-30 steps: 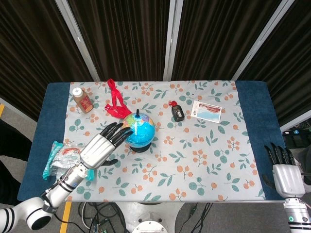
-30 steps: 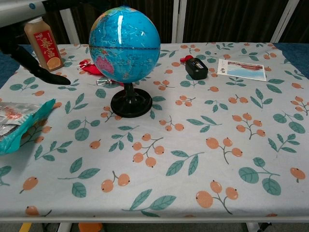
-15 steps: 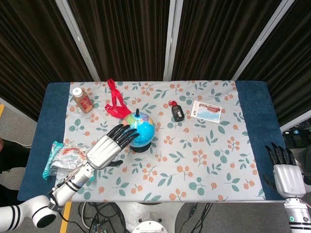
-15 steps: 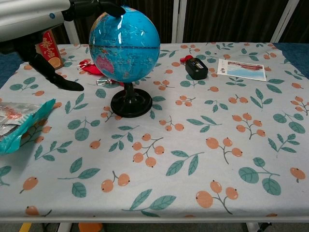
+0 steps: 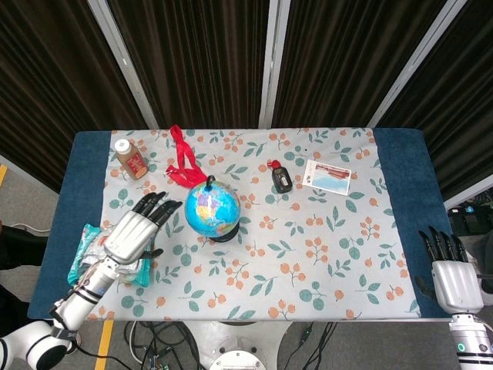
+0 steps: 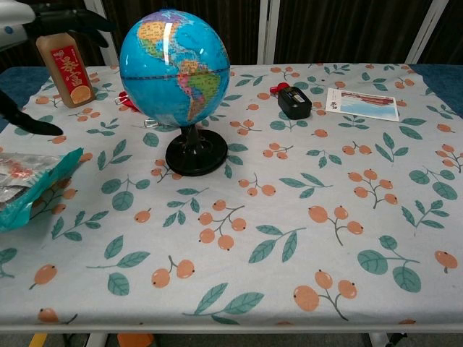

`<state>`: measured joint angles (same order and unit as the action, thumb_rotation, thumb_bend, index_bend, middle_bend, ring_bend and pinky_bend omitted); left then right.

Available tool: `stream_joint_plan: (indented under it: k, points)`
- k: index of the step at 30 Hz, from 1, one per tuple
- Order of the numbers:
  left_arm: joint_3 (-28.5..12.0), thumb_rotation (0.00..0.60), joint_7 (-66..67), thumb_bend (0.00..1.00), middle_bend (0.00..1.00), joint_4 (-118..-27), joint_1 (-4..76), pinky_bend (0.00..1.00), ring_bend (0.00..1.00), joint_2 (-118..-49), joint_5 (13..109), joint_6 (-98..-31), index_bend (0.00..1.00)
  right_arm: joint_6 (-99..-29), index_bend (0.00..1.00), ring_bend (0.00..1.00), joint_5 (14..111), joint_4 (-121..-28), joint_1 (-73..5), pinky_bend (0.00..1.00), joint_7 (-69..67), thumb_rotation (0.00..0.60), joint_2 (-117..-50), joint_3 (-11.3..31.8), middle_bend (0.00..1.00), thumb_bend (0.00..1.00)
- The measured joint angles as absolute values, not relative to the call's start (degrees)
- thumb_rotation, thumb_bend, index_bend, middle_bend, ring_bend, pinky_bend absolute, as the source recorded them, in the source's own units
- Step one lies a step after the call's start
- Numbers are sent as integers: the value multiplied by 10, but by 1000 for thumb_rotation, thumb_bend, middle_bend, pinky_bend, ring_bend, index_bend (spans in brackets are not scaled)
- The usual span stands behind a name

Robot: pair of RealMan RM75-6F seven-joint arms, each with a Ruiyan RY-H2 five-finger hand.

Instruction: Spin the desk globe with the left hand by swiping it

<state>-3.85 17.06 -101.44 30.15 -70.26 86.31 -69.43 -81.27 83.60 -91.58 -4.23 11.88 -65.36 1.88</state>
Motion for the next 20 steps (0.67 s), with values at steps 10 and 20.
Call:
stream_joint_plan:
  k: [10,20]
  points:
    - [-34,600,134,25,137,-988,233,112,0,-672,837,-772,69,-810,0,0,836,-925,-44,0,127,600,-652,19,0,176]
    - [-7,600,99,25,67,-944,145,113,0,-657,820,-845,84,-806,0,0,837,-940,-48,0,143,600,-655,18,0,176]
